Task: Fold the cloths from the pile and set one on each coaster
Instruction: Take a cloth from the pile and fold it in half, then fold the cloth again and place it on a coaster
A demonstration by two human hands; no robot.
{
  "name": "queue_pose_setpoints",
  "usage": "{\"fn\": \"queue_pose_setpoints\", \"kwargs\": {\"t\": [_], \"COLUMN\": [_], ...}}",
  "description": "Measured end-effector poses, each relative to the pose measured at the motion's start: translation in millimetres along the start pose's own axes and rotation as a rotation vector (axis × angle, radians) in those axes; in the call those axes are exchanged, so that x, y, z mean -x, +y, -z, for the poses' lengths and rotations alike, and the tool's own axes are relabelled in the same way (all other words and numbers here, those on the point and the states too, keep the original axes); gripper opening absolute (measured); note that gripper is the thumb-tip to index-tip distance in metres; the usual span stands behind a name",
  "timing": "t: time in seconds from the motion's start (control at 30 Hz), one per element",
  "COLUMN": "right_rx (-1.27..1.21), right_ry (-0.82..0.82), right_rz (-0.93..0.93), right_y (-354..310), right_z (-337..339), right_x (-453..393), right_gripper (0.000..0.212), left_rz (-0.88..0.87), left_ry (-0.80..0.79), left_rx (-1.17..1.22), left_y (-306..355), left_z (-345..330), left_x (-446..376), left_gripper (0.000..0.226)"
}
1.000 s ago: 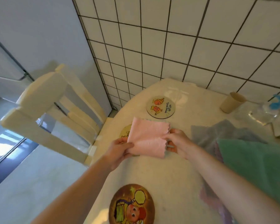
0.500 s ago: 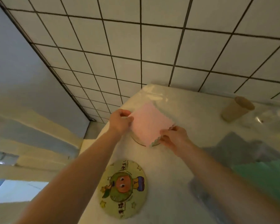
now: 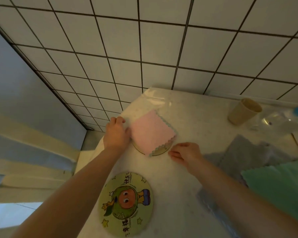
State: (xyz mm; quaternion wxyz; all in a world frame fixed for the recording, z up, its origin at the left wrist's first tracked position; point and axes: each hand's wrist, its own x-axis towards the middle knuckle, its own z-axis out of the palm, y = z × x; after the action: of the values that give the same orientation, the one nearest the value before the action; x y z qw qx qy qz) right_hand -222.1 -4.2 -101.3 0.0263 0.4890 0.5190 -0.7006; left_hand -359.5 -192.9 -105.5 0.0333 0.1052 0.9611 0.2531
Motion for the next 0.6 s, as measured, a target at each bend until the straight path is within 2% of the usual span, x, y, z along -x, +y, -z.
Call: {"fn": "queue_pose_setpoints", "kwargs": {"t": [0.13, 0.23, 0.4, 0.6], "right_rx": [0.097, 0.258, 0.544, 0.701], "right_ry": [-0.004, -0.023, 0.011, 0.062], "right_rz": [0.057, 0.189, 0.494, 0.683], "right_y": [11.3, 22.9, 44.1, 80.2], "right_z": [31.8, 68.5, 149.3, 259.8], "right_x": [17.3, 36.7, 75.9, 121.0], "right_gripper": [0.014, 0.016, 0.024, 0.020], "left_rz": [-0.166, -0.290, -0.330, -0.433], "left_ry": [0.003, -0.056, -0.151, -0.277], "left_rx": [-0.094, -0.165, -0.070, -0.026], "left_y": [15.5, 39.8, 101.6, 164.6], "left_z": [9.8, 5.1, -15.8, -61.1], "left_x": [29.6, 67.0, 160.1, 279.8], "left_gripper": [0.030, 0.029, 0.030, 0.027]}}
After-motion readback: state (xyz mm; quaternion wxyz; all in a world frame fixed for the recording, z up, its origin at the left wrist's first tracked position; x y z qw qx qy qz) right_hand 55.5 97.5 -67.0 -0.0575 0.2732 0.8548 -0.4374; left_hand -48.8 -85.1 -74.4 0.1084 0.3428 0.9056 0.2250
